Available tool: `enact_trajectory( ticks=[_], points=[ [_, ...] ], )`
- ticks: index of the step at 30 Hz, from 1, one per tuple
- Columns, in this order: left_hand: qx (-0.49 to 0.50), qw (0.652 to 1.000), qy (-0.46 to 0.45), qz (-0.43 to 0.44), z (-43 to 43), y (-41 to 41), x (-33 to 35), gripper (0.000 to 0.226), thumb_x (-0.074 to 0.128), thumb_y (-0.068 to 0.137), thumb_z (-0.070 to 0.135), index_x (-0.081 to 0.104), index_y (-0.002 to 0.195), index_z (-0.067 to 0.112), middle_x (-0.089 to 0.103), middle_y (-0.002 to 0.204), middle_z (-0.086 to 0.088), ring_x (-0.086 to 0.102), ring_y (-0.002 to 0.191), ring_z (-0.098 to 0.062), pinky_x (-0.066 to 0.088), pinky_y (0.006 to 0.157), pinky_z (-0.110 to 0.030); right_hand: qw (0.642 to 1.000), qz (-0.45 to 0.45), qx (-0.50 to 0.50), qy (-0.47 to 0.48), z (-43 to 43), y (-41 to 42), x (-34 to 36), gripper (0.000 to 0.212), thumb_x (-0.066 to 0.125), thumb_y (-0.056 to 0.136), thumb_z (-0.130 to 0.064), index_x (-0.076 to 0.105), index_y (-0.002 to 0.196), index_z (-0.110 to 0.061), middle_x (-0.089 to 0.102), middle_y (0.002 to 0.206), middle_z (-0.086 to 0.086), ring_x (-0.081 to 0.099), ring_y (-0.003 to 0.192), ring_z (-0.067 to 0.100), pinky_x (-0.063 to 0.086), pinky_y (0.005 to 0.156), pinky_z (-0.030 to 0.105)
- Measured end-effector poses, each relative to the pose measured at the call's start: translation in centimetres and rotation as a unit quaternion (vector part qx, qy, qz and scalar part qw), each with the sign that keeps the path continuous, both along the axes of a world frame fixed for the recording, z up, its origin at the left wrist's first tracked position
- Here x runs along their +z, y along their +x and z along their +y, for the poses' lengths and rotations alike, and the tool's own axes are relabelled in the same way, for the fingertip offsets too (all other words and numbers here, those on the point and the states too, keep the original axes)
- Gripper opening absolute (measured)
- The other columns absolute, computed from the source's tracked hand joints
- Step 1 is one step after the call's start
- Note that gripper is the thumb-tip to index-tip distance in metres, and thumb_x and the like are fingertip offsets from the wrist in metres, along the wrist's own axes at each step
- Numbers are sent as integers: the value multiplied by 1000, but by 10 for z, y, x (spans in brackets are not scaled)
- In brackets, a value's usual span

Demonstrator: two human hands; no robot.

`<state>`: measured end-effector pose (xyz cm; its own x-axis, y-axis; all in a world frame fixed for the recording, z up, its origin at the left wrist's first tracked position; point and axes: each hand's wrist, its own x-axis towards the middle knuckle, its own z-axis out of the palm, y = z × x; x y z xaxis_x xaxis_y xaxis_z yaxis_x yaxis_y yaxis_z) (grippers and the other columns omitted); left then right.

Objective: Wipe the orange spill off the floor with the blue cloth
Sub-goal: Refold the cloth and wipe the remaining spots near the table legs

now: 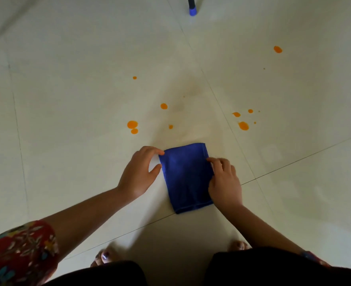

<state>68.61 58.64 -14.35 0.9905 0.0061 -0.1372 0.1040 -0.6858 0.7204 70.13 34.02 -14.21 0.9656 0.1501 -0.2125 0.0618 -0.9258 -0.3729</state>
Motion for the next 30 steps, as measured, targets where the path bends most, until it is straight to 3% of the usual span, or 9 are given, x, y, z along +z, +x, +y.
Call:
enact_trajectory(
  ticks=[3,6,10,14,19,24,26,28,30],
  points=[
    [-36,994,81,-58,19,-8,-10,33,60,91,19,58,124,20,56,129,4,52,117,-18,44,97,-32,995,-52,87,8,19,-1,1,53,49,94,-24,35,144,-29,31,153,7,30,139,34,33,112,52],
    [-22,992,106,-65,39,-14,-22,34,55,91,27,59,124,19,52,136,3,50,125,-18,43,101,-39,965,-16,242,-95,44,-14,-18,64,33,93,-62,11,150,-45,3,163,1,0,147,41,8,111,68],
    [65,985,146,-61,69,-15,-31,37,54,89,31,58,125,18,48,141,0,47,128,-24,38,104,-42,941,-52,301,-143,29,10,-44,60,32,93,-59,20,150,-45,12,162,-2,7,147,41,17,105,72],
    [143,969,198,-44,104,-2,-37,46,44,89,38,53,129,16,42,147,-4,40,131,-27,30,108,-44,951,-54,264,-154,25,78,-42,62,22,90,-69,24,148,-47,21,160,-1,11,147,39,19,105,71],
    [191,956,223,-7,122,13,-51,55,32,94,40,41,142,14,29,158,-4,23,146,-24,12,119,-42,946,-66,241,-206,54,110,-52,65,14,92,-66,3,152,-43,8,162,3,8,146,44,18,102,76],
    [192,958,215,3,121,12,-52,58,31,96,40,32,149,17,22,160,0,15,149,-19,8,121,-43,861,-81,474,-164,36,96,-44,57,24,100,-46,9,154,-33,8,163,2,8,148,38,14,112,66],
    [186,959,216,8,122,12,-52,58,30,96,40,31,150,16,20,161,1,12,150,-17,8,121,-44,914,-85,363,-158,46,121,-45,58,24,99,-40,11,154,-28,13,162,4,11,147,30,23,110,60],
    [175,960,217,10,123,14,-52,58,29,97,40,30,150,16,18,162,1,9,150,-16,8,121,-45,973,-69,162,-150,76,159,-48,61,16,97,-41,12,154,-23,10,162,5,9,148,27,23,114,57],
    [172,962,212,6,123,15,-52,58,30,97,39,31,149,15,18,162,0,9,150,-16,8,121,-45,983,-56,102,-140,112,171,-46,63,12,96,-41,15,155,-18,9,162,5,7,149,25,16,118,53]
  ],
)
